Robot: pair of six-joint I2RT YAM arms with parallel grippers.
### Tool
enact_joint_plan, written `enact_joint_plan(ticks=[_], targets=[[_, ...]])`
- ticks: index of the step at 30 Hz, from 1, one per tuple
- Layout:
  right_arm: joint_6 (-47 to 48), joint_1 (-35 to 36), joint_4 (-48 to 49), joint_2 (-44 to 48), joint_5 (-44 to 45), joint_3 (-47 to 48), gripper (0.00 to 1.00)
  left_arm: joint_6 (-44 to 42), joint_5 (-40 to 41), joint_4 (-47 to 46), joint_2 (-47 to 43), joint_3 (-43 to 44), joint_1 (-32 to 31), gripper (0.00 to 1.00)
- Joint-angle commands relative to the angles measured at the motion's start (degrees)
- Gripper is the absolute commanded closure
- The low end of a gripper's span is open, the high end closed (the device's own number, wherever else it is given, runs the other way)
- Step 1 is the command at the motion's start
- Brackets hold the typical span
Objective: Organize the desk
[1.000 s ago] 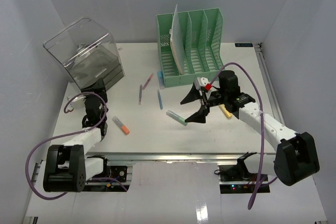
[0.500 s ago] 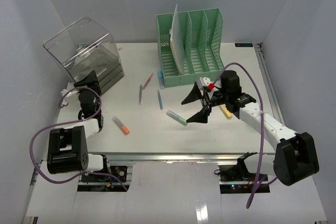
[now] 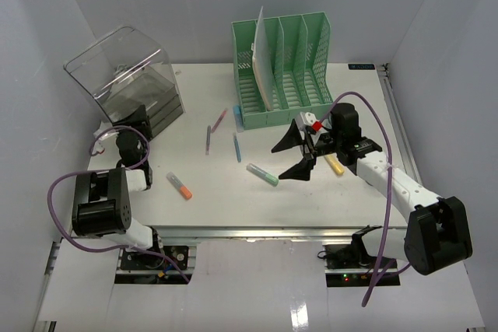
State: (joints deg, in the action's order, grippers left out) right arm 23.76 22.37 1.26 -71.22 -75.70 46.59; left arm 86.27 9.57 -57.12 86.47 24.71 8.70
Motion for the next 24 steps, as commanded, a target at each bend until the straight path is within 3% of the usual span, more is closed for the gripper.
enact_joint_plan(ticks=[1, 15, 18, 24], targets=[[-0.38, -0.51, 1.47, 0.38, -2.19, -0.09, 0.09, 0.66, -2.38, -4.03, 1.22, 2.51, 2.06, 0.41], [-0.4, -0.84, 1.29, 0.47, -3.25, -0.09, 0.09, 2.1, -1.59, -8.04, 0.76, -0.16, 2.28, 0.86], [-0.39, -0.84, 1.21, 0.47, -3.24, -0.09, 0.09, 2.55, -2.13, -9.12, 0.07, -1.15, 2.28, 0.99], [-0.47, -0.93, 1.03, 0.38, -2.79, -0.1, 0.09, 2.33, -4.36, -8.98, -2.78, -2.48, 2.28, 1.0]])
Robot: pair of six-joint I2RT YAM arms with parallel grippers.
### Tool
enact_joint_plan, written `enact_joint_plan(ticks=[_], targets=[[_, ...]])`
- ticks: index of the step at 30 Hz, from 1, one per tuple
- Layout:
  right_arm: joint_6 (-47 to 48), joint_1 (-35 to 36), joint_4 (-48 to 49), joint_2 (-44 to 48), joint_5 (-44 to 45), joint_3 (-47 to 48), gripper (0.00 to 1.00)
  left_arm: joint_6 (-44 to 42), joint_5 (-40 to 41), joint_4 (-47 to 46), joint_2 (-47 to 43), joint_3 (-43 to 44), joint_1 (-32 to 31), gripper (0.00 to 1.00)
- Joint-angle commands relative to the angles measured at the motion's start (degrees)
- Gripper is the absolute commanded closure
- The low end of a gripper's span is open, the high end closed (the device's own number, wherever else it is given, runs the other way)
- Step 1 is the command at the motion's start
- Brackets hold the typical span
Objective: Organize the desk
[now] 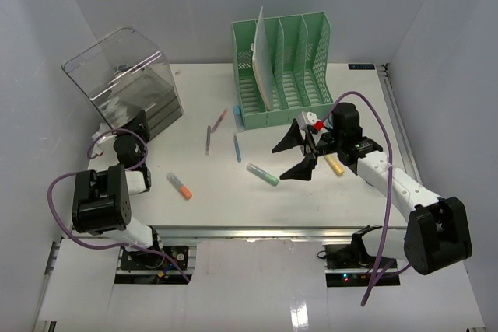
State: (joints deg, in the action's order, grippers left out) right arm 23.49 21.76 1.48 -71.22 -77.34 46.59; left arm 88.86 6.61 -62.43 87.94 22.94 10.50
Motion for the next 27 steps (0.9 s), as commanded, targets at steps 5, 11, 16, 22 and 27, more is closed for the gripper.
enact_joint_plan(ticks=[5, 11, 16, 22, 27], targets=[[-0.94, -0.27, 0.9, 0.12, -0.05, -0.05, 0.09, -1.32, -5.02, -0.41, -9.63, -0.88, 0.44, 1.0], [-7.32, 1.19, 4.21, -0.92, 3.61, -0.01, 0.1, -1.78, -7.1, 5.45, -18.92, -1.71, 0.4, 1.0], [-10.52, 4.71, 5.36, -2.82, 8.16, 1.53, 0.11, -1.86, -10.46, 9.65, -23.88, -0.66, 0.32, 1.0], [-10.51, 7.3, 4.18, -5.04, 12.02, 3.38, 0.12, -0.37, -12.98, 13.65, -27.72, 0.42, 0.4, 1.0], [-10.46, 8.56, 2.18, -7.34, 17.38, 5.74, 0.12, 0.93, -14.58, 16.21, -29.81, 2.21, 0.4, 1.0]])
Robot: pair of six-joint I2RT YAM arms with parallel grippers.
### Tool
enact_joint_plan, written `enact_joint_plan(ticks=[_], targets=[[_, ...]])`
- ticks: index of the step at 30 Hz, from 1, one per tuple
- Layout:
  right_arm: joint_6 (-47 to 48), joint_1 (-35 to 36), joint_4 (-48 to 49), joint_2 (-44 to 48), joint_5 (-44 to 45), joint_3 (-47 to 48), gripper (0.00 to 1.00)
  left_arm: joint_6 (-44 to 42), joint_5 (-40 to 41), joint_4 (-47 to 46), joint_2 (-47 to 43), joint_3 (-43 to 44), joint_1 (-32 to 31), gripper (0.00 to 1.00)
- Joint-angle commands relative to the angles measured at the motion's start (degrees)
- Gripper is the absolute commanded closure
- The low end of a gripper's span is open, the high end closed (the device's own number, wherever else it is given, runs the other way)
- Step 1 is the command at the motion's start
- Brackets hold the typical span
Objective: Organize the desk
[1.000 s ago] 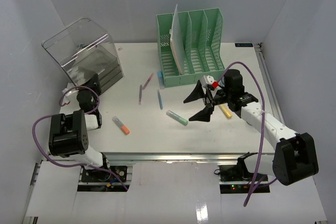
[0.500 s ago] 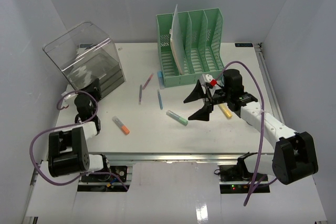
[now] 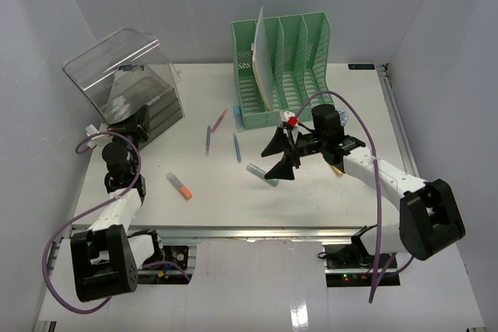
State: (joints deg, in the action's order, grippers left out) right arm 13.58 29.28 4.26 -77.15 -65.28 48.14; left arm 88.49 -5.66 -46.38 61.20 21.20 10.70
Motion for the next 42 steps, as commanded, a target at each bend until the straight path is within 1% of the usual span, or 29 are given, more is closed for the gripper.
enact_joint_plan(ticks=[1, 3, 9, 11, 12, 13, 14, 15, 16, 18, 21, 24, 27, 30, 35, 38, 42], targets=[[-0.45, 1.47, -1.66, -1.79, 6.98, 4.81, 0.13, 1.59, -2.59, 0.63, -3.35, 4.47, 0.2, 1.0], [-0.17, 2.19, -3.21, -2.41, 12.75, 5.72, 0.13, 1.7, -3.14, 1.6, -3.98, 5.47, 0.2, 1.0], [-2.46, 4.38, -6.42, -2.28, 37.71, 7.17, 0.14, 2.12, -3.3, 2.43, -5.12, 6.42, 0.2, 1.0], [-2.75, 4.31, -7.02, -1.18, 45.91, 6.8, 0.12, 2.5, -3.16, 2.36, -5.27, 6.47, 0.2, 1.0], [-2.77, 4.24, -7.02, -0.51, 52.44, 6.23, 0.09, 2.62, -3.07, 2.28, -5.42, 6.48, 0.2, 1.0], [-2.77, 3.96, -6.94, 0.78, 56.96, 5.04, 0.07, 2.65, -2.99, 2.26, -5.52, 6.58, 0.2, 1.0], [-2.86, 3.77, -6.95, 2.05, 60.12, 3.93, 0.04, 2.65, -2.95, 2.26, -5.65, 6.7, 0.2, 1.0], [-3.33, 3.23, -6.96, 3.37, 63.96, 3.01, 0.03, 2.65, -2.95, 2.31, -5.81, 6.82, 0.2, 1.0], [-4.07, 2.19, -6.91, 5.01, 68.43, 1.97, 0.05, 2.65, -2.95, 2.41, -5.96, 6.97, 0.2, 1.0], [-5.67, -1.12, -6.84, 6.98, 72.31, -0.5, 0.09, 2.3, -2.78, 2.75, -5.97, 7.48, 0.2, 1.0], [-7.52, -8.61, -7.35, 9.48, 73.93, -1.73, 0.1, 2.09, -2.96, 2.96, -5.87, 8.02, 0.2, 1.0], [-7.36, -15.26, -7.83, 9.04, 73.0, -1.08, 0.1, 2.2, -2.95, 3.22, -5.67, 8.62, 0.2, 1.0], [-6.38, -20.11, -8.04, 5.85, 70.51, 0.43, 0.1, 2.13, -3.04, 3.4, -5.48, 9.11, 0.2, 1.0], [-6.93, -23.39, -9.08, -0.31, 65.76, 4.31, 0.1, 2.13, -3.12, 3.86, -5.37, 9.74, 0.2, 1.0], [-6.97, -26.48, -8.99, -9.49, 62.83, 9.64, 0.1, 2.21, -3.03, 4.19, -5.3, 9.82, 0.2, 1.0], [-6.72, -26.63, -8.84, -12.88, 63.05, 12.21, 0.1, 2.25, -2.91, 4.15, -5.12, 9.73, 0.2, 1.0], [-6.72, -27.09, -8.92, -16.71, 60.76, 15.03, 0.1, 2.21, -2.87, 4.2, -5.12, 9.84, 0.2, 1.0]])
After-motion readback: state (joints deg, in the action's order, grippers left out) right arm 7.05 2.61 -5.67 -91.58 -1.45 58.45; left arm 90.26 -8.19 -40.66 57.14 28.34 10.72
